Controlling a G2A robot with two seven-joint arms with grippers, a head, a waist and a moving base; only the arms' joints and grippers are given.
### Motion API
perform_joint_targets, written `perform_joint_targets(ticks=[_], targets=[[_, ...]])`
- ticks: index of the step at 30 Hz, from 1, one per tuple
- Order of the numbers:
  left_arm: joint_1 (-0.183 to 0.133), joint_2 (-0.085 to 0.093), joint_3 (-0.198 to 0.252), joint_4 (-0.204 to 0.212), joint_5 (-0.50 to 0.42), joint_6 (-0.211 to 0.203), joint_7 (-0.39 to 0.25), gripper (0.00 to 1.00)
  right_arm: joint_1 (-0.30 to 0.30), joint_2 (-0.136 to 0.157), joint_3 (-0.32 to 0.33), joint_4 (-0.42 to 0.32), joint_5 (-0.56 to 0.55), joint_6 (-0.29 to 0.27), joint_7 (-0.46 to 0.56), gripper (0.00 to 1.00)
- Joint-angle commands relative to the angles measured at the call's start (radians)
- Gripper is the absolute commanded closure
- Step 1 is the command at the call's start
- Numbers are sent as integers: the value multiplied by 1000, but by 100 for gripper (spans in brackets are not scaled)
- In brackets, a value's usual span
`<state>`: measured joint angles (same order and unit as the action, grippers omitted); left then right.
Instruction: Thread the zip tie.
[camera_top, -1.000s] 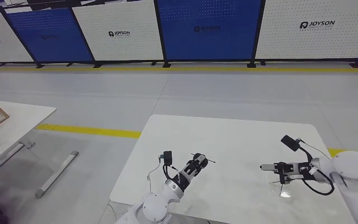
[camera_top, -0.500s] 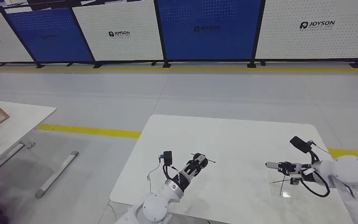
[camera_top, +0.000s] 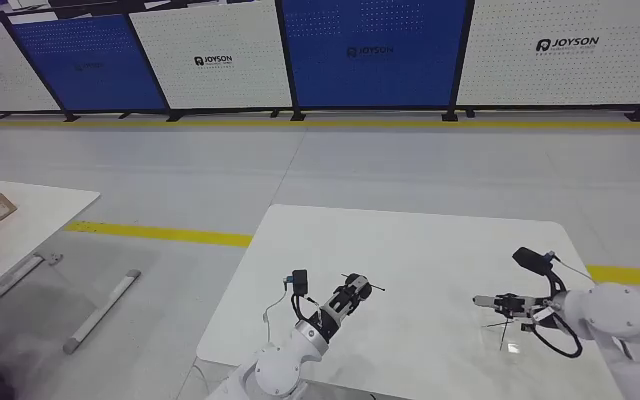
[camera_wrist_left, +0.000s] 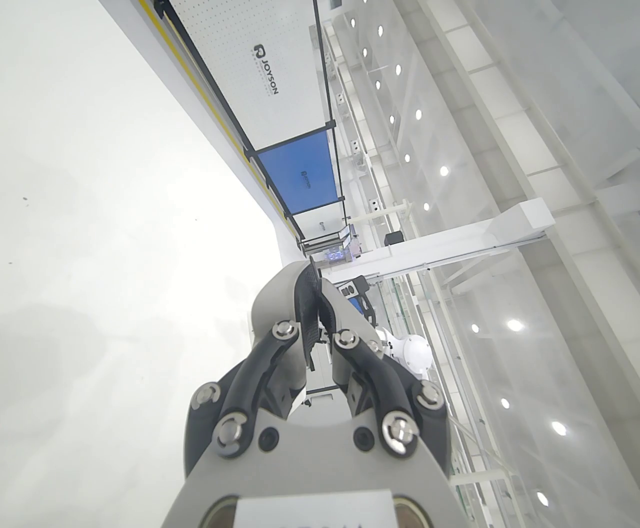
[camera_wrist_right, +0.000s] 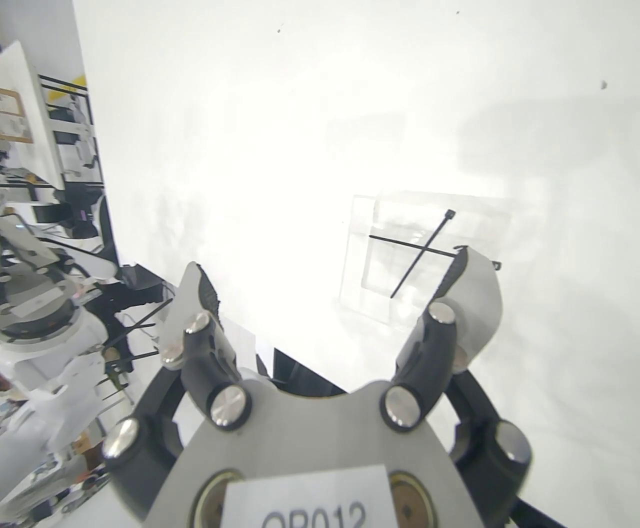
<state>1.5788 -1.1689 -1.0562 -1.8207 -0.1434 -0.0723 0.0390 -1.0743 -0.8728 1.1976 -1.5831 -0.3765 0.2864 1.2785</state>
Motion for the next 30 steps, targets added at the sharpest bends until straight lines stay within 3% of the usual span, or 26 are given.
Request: perform_joint_targets(ticks=[1, 14, 19, 22, 23, 25, 27, 30], targets=[[0, 0, 0, 0, 0, 0, 0, 100, 12, 2, -10, -4, -28, 7, 37, 0], [0, 0, 0, 0, 0, 0, 0, 100, -1, 2, 6, 10, 2, -2, -1, 0], [0, 0, 0, 0, 0, 0, 0, 100, -7, 5, 7, 0, -29, 44, 3, 0], [0, 0, 0, 0, 0, 0, 0, 100, 1, 4, 1, 7, -29, 54, 13, 30], [0, 0, 0, 0, 0, 0, 0, 100, 4, 3, -1, 12, -30, 54, 14, 49], [0, 0, 0, 0, 0, 0, 0, 100, 11, 2, -6, 23, -30, 54, 18, 52], [0, 0, 0, 0, 0, 0, 0, 100, 16, 1, -7, 36, -32, 54, 21, 62], [0, 0, 0, 0, 0, 0, 0, 100, 19, -1, -6, 48, -40, 54, 24, 62]])
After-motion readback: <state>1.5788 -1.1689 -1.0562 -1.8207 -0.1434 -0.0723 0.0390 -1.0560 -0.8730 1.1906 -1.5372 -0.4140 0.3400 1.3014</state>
